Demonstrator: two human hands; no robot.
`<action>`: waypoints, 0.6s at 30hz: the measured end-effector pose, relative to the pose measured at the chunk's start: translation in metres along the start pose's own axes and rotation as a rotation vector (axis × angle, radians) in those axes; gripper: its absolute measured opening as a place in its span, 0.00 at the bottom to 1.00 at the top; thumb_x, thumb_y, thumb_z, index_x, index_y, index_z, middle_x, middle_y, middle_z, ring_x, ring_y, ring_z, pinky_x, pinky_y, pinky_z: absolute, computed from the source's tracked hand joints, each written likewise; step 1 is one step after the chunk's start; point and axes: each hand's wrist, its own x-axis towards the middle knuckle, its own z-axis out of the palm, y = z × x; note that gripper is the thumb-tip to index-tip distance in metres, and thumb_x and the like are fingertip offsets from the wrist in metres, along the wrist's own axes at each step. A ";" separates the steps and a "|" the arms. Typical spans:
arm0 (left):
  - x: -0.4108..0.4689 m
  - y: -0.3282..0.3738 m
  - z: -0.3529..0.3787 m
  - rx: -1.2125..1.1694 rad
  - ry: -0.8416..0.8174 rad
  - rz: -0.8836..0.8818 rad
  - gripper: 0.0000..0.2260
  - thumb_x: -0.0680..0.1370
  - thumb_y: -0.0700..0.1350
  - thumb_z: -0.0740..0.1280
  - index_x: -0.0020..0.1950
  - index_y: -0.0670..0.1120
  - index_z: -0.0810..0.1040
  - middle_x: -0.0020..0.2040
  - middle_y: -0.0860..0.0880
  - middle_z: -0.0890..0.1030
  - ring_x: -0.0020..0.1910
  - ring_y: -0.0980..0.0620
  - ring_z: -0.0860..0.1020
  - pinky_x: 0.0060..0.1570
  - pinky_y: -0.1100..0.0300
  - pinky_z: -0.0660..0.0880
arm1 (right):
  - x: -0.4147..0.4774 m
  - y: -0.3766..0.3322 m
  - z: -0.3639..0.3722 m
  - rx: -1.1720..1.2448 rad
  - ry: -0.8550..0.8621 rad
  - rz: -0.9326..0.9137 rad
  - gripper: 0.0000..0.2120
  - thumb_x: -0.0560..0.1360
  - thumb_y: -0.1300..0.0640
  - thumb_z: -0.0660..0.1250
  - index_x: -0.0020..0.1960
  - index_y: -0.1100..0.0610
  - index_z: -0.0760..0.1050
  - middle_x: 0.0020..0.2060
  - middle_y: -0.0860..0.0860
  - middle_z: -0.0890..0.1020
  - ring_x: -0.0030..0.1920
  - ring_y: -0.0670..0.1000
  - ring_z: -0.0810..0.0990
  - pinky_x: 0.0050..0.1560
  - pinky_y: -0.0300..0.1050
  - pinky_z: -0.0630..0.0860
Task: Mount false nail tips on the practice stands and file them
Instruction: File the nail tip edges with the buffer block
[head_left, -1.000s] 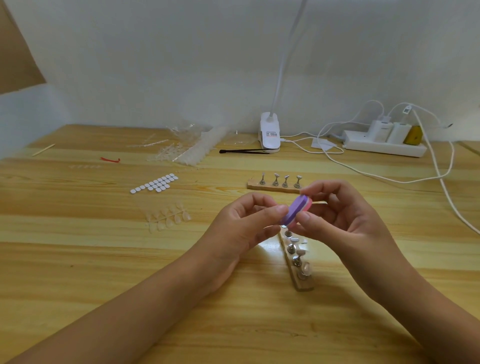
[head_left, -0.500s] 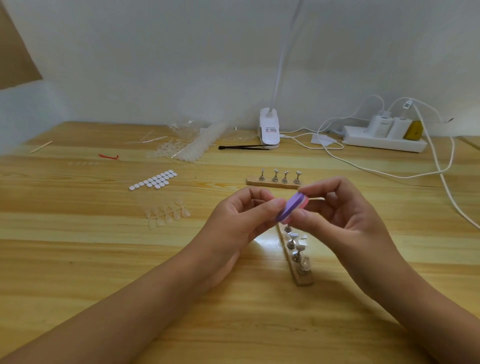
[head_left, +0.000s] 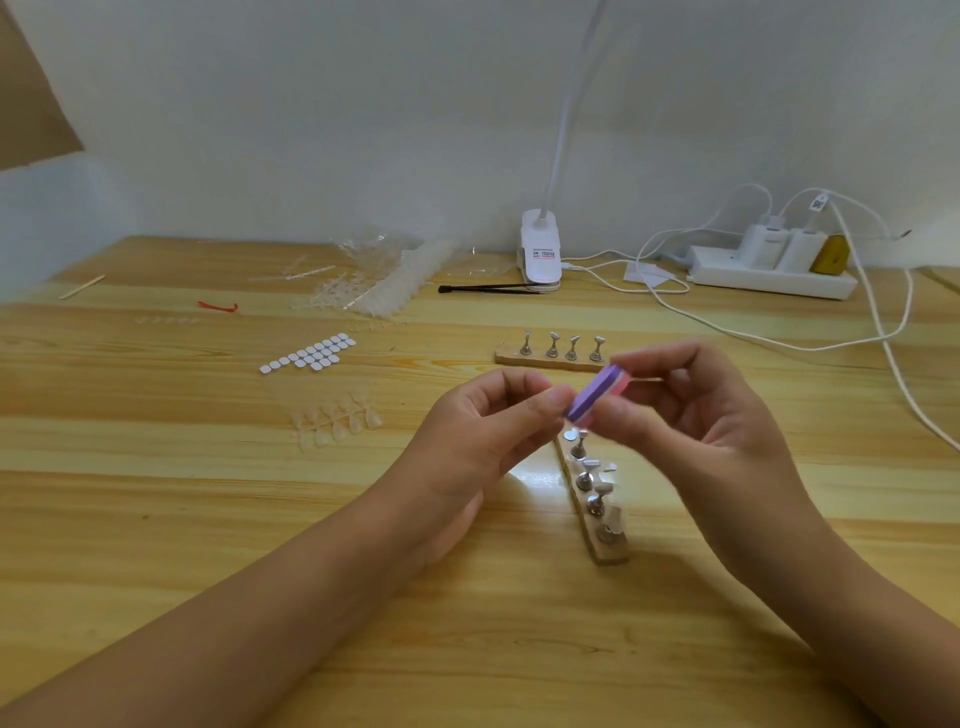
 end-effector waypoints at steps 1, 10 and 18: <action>0.000 0.000 0.000 0.013 0.004 0.001 0.02 0.70 0.46 0.74 0.40 0.49 0.83 0.42 0.49 0.83 0.45 0.54 0.82 0.49 0.67 0.77 | 0.000 0.000 -0.001 -0.002 0.008 -0.004 0.16 0.66 0.57 0.74 0.52 0.57 0.75 0.46 0.54 0.84 0.50 0.53 0.84 0.51 0.54 0.82; 0.000 0.000 -0.001 0.103 0.005 0.031 0.01 0.70 0.48 0.73 0.39 0.52 0.83 0.41 0.51 0.83 0.43 0.55 0.82 0.49 0.65 0.78 | 0.000 0.003 0.001 -0.028 -0.096 0.015 0.16 0.66 0.56 0.74 0.50 0.58 0.74 0.47 0.54 0.84 0.50 0.53 0.84 0.49 0.50 0.82; 0.000 0.001 -0.001 0.134 0.005 0.048 0.04 0.70 0.47 0.73 0.43 0.48 0.81 0.43 0.49 0.83 0.46 0.53 0.82 0.53 0.62 0.78 | 0.000 0.003 0.001 0.027 -0.019 -0.016 0.15 0.67 0.58 0.73 0.51 0.57 0.75 0.46 0.52 0.84 0.50 0.51 0.84 0.49 0.42 0.81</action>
